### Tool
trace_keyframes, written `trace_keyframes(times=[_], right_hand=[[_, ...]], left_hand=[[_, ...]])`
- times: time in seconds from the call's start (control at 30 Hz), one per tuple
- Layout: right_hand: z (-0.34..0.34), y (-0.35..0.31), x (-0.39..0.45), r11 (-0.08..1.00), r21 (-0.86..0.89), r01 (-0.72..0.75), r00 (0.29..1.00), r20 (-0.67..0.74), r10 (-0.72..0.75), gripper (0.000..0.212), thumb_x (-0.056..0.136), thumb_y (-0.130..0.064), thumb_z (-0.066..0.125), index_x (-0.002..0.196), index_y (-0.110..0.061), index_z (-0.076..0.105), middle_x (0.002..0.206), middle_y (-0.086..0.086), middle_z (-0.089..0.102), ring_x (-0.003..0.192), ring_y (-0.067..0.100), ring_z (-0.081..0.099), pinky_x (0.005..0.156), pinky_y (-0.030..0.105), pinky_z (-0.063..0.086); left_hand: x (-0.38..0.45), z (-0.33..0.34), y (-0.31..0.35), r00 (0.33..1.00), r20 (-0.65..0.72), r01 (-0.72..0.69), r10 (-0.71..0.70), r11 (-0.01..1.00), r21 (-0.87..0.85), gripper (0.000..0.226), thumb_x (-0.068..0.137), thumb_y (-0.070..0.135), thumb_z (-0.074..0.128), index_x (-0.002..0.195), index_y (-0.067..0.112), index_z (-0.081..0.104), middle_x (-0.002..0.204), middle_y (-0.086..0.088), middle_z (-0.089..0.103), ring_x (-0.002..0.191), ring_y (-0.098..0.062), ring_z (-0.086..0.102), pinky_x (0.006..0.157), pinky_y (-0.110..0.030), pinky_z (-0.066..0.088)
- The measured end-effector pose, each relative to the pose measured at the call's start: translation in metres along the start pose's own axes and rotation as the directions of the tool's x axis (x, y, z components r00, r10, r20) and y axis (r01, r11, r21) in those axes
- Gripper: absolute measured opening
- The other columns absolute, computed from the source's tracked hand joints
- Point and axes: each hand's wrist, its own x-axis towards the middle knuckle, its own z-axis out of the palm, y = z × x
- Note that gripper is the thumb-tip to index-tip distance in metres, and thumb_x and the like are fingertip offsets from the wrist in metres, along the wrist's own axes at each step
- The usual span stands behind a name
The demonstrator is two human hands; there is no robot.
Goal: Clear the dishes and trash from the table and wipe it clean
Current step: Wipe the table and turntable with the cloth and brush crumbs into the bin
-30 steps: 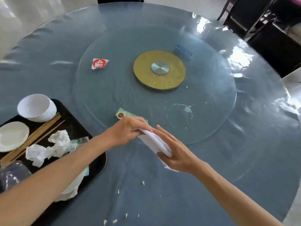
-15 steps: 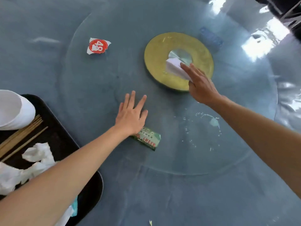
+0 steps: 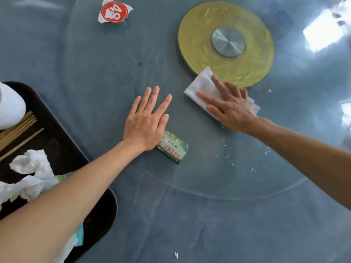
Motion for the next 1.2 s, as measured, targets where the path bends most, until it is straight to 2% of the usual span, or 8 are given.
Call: trace_keyframes(times=[0.3, 0.43, 0.6, 0.73, 0.87, 1.03, 1.13, 1.2], right_hand=[[0.045, -0.127, -0.118, 0.873, 0.08, 0.48, 0.867, -0.194, -0.459, 0.036, 0.107, -0.04, 0.046, 0.14, -0.039, 0.062, 0.164, -0.001, 0.039, 0.102, 0.026, 0.043, 0.078, 0.039, 0.046], [0.03, -0.114, -0.095, 0.843, 0.096, 0.529, 0.81, -0.355, -0.467, 0.035, 0.109, -0.026, 0.049, 0.142, -0.026, 0.059, 0.147, 0.008, 0.06, 0.094, 0.029, 0.047, 0.075, 0.042, 0.05], [-0.046, -0.021, -0.009, 0.984, 0.052, 0.168, 0.9, -0.415, -0.132, 0.039, 0.105, -0.024, 0.05, 0.141, -0.016, 0.062, 0.141, 0.012, 0.063, 0.103, 0.04, 0.056, 0.085, 0.044, 0.046], [-0.058, 0.059, 0.039, 0.986, 0.091, -0.14, 0.952, -0.262, 0.16, 0.041, 0.111, -0.037, 0.039, 0.151, -0.036, 0.049, 0.161, -0.001, 0.043, 0.126, 0.042, 0.04, 0.103, 0.05, 0.035], [-0.029, 0.069, 0.039, 0.949, 0.135, -0.286, 0.93, -0.202, 0.309, 0.045, 0.112, -0.045, 0.03, 0.157, -0.046, 0.033, 0.167, -0.007, 0.032, 0.125, 0.04, 0.038, 0.104, 0.051, 0.033], [0.002, 0.008, -0.015, 0.989, 0.084, 0.118, 0.966, -0.242, -0.095, 0.04, 0.108, -0.039, 0.045, 0.148, -0.039, 0.048, 0.161, -0.004, 0.045, 0.105, 0.041, 0.049, 0.088, 0.055, 0.047], [0.034, -0.056, -0.09, 0.887, 0.123, 0.446, 0.884, -0.216, -0.415, 0.058, 0.086, -0.019, 0.075, 0.135, -0.039, 0.05, 0.162, -0.007, 0.039, 0.099, 0.031, 0.046, 0.078, 0.041, 0.044], [0.048, -0.102, -0.135, 0.809, 0.136, 0.571, 0.816, -0.2, -0.542, 0.053, 0.09, -0.01, 0.07, 0.134, -0.035, 0.051, 0.162, -0.003, 0.041, 0.093, 0.028, 0.049, 0.075, 0.038, 0.04]], left_hand=[[0.031, -0.028, -0.036, 0.99, 0.136, 0.019, -0.026, 0.999, 0.049, 0.057, 0.106, 0.041, 0.016, 0.162, 0.036, 0.008, 0.171, -0.004, -0.003, 0.157, -0.023, -0.004, 0.126, -0.044, 0.0], [0.021, -0.035, -0.001, 0.988, 0.152, 0.02, -0.007, 0.997, -0.08, 0.059, 0.106, 0.032, 0.03, 0.162, 0.022, 0.016, 0.171, -0.007, -0.001, 0.157, -0.026, -0.005, 0.125, -0.048, 0.003], [-0.006, -0.014, 0.039, 0.97, 0.09, 0.241, -0.227, 0.95, -0.198, 0.055, 0.107, 0.03, 0.027, 0.161, 0.025, 0.019, 0.171, 0.0, 0.005, 0.157, -0.022, -0.003, 0.125, -0.047, -0.001], [-0.006, -0.004, 0.029, 0.98, -0.053, 0.189, -0.193, 0.979, -0.078, 0.055, 0.106, 0.035, 0.024, 0.16, 0.027, 0.025, 0.169, 0.0, 0.018, 0.157, -0.023, 0.01, 0.125, -0.047, 0.009], [0.001, 0.0, 0.016, 0.983, -0.097, 0.15, -0.155, 0.987, -0.053, 0.053, 0.107, 0.034, 0.025, 0.159, 0.026, 0.028, 0.168, -0.001, 0.022, 0.156, -0.024, 0.014, 0.125, -0.048, 0.012], [0.011, 0.001, 0.0, 0.986, -0.105, 0.131, -0.133, 0.991, -0.024, 0.053, 0.108, 0.032, 0.025, 0.16, 0.026, 0.026, 0.169, 0.0, 0.02, 0.157, -0.024, 0.012, 0.125, -0.048, 0.01], [0.013, -0.001, -0.008, 0.987, -0.1, 0.122, -0.124, 0.992, -0.027, 0.052, 0.107, 0.032, 0.026, 0.159, 0.026, 0.028, 0.168, -0.001, 0.022, 0.156, -0.025, 0.014, 0.125, -0.049, 0.012], [0.013, -0.004, -0.011, 0.988, -0.096, 0.116, -0.119, 0.993, -0.036, 0.053, 0.107, 0.032, 0.026, 0.159, 0.026, 0.029, 0.168, -0.001, 0.023, 0.156, -0.025, 0.015, 0.125, -0.049, 0.012]])
